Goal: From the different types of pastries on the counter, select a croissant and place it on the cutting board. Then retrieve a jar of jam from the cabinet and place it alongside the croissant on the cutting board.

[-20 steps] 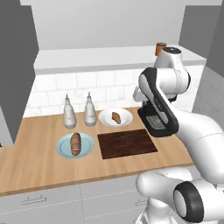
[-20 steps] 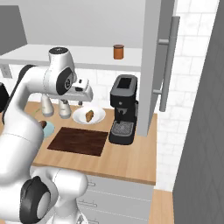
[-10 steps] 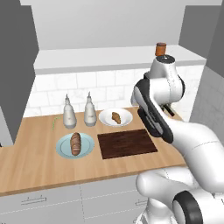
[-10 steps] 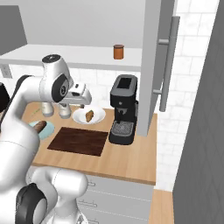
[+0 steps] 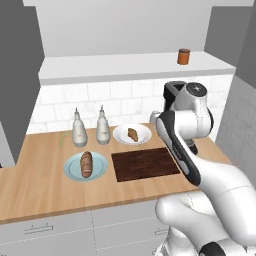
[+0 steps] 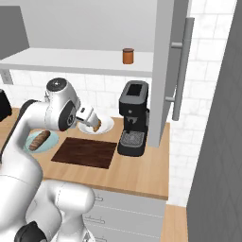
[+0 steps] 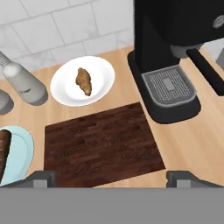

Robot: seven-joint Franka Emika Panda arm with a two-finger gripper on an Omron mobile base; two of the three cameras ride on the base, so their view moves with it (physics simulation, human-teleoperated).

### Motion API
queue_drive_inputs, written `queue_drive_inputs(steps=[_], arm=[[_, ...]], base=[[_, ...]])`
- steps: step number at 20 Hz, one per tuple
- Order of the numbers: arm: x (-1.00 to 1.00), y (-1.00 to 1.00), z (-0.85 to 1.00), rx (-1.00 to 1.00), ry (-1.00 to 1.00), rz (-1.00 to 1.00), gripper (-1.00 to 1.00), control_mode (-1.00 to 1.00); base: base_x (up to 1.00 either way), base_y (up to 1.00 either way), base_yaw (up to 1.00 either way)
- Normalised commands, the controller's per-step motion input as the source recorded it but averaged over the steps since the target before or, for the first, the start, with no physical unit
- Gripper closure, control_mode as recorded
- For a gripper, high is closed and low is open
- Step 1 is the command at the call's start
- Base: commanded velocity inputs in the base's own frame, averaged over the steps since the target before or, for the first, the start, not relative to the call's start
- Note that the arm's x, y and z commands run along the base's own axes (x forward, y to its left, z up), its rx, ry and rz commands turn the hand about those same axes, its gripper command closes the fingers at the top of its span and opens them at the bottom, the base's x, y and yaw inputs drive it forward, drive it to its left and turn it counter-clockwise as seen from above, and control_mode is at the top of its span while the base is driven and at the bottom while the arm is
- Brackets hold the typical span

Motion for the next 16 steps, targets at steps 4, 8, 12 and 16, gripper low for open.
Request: queue_drive_inputs(steps=[4, 8, 12, 16], arm=[[0.28, 0.0, 0.0, 0.04, 0.0, -0.08, -1.0, -1.0], [0.46, 0.14, -0.17, 0.0, 0.0, -0.06, -1.0, -1.0], [0.78, 0.11, -0.28, 0.01, 0.06, 0.0, -1.0, -1.0], [0.89, 0.01, -0.25, 0.0, 0.12, 0.04, -1.0, -1.0]], base=[[0.0, 0.0, 0.0], [0.0, 0.0, 0.0], [0.0, 0.0, 0.0], [0.0, 0.0, 0.0]])
